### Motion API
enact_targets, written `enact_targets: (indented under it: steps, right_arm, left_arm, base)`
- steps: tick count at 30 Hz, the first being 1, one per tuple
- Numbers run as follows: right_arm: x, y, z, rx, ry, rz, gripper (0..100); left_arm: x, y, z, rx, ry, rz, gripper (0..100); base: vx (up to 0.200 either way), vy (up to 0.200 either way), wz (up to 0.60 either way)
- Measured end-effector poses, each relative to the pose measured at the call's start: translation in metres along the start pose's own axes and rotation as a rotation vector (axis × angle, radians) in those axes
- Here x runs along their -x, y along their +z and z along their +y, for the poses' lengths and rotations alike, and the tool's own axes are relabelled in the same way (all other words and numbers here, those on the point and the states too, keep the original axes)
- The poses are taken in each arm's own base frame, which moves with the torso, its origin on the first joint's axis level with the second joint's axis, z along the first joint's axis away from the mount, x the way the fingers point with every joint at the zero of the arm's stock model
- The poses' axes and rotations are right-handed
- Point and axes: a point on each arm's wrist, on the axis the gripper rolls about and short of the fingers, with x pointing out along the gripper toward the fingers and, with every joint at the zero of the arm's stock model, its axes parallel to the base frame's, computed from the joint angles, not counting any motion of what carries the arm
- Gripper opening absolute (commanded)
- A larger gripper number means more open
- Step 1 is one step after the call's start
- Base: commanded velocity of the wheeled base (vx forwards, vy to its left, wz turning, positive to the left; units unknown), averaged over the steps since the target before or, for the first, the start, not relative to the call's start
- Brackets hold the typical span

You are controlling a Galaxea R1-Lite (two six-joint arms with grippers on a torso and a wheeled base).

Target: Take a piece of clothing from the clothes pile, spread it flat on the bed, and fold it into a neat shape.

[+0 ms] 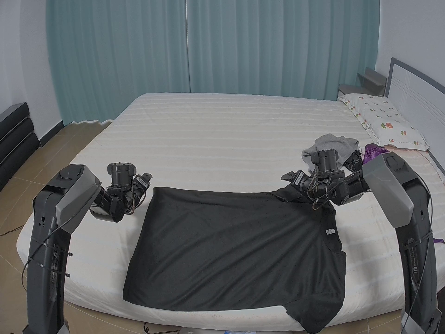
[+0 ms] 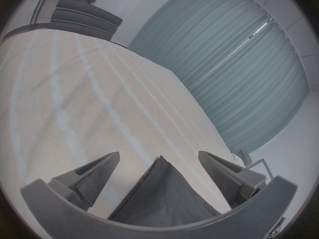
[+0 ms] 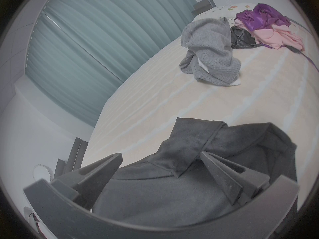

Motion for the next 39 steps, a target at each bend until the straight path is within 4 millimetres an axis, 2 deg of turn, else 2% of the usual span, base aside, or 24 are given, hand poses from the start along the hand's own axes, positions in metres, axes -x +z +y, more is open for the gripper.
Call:
enact_targets:
  steps: [7, 18, 24, 30, 34, 39]
  right_arm:
    - [-0.024, -0.005, -0.008, -0.042, -0.019, 0.003, 100]
    - [-0.040, -0.013, -0.011, -0.058, -0.021, -0.016, 100]
    - [-0.050, -0.003, 0.000, -0.088, 0.048, -0.136, 100]
    - [-0.049, 0.014, 0.014, -0.097, 0.237, -0.328, 100]
    - [-0.048, 0.020, 0.012, -0.101, 0.288, -0.393, 100]
    - [-0.053, 0.019, 0.000, -0.046, 0.242, -0.394, 100]
  left_arm:
    - [0.002, 0.002, -0.001, 0.000, -0.003, -0.001, 100]
    - [0.002, 0.002, -0.001, 0.001, -0.003, 0.001, 100]
    - [0.002, 0.002, -0.001, 0.001, -0.002, 0.001, 100]
    - [0.002, 0.002, -0.001, 0.002, -0.001, 0.000, 100]
    - [0.002, 0.002, -0.001, 0.002, -0.003, -0.002, 100]
    - [0.002, 0.003, -0.001, 0.002, -0.004, -0.003, 100]
  base:
    - [0.000, 0.000, 0.00]
    - [0.000, 0.000, 0.00]
    - [0.000, 0.000, 0.00]
    - [0.000, 0.000, 0.00]
    - [0.000, 0.000, 0.00]
    - [0.000, 0.000, 0.00]
